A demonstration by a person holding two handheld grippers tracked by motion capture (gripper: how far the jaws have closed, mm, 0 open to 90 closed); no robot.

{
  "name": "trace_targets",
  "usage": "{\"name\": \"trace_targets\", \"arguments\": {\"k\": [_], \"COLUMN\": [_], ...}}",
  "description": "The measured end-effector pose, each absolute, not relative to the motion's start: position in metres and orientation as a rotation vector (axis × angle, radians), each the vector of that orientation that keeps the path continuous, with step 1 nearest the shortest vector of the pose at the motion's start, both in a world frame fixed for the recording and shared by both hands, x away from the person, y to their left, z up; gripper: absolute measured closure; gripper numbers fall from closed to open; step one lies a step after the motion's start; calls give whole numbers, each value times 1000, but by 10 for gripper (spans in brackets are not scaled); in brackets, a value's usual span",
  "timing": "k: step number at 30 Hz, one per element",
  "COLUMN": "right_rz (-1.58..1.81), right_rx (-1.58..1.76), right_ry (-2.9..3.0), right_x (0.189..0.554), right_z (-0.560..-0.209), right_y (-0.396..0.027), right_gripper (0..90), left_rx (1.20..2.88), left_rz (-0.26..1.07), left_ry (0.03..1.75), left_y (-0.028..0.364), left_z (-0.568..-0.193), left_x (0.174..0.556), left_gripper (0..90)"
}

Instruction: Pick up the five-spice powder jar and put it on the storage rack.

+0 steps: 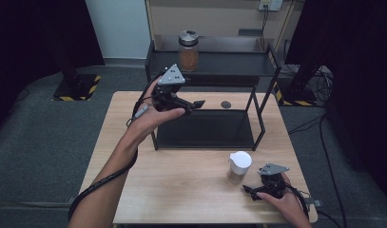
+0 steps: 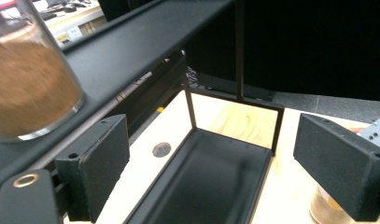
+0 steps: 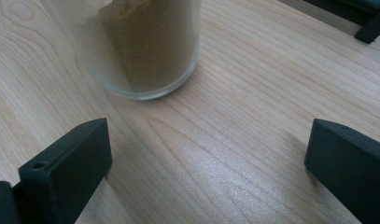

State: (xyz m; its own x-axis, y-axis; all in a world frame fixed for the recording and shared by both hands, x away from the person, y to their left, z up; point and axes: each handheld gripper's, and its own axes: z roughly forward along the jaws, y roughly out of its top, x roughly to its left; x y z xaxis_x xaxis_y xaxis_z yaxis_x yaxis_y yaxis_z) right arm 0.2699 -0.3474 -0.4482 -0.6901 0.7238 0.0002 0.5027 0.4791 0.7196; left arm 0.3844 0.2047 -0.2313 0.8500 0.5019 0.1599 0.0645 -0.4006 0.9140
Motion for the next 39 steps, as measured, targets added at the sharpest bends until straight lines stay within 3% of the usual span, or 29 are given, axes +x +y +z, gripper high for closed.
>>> {"name": "trace_targets", "arguments": {"k": [39], "right_rz": [1029], "right_rx": [1038], "right_ry": [2426], "right_x": [270], "right_z": [-448], "right_y": [-347], "right_gripper": [13], "left_rx": [2103], "left_rz": [324], "left_ry": [510], "left_y": [189], "left_z": [-351], "left_x": [368], "left_gripper": [61]}}
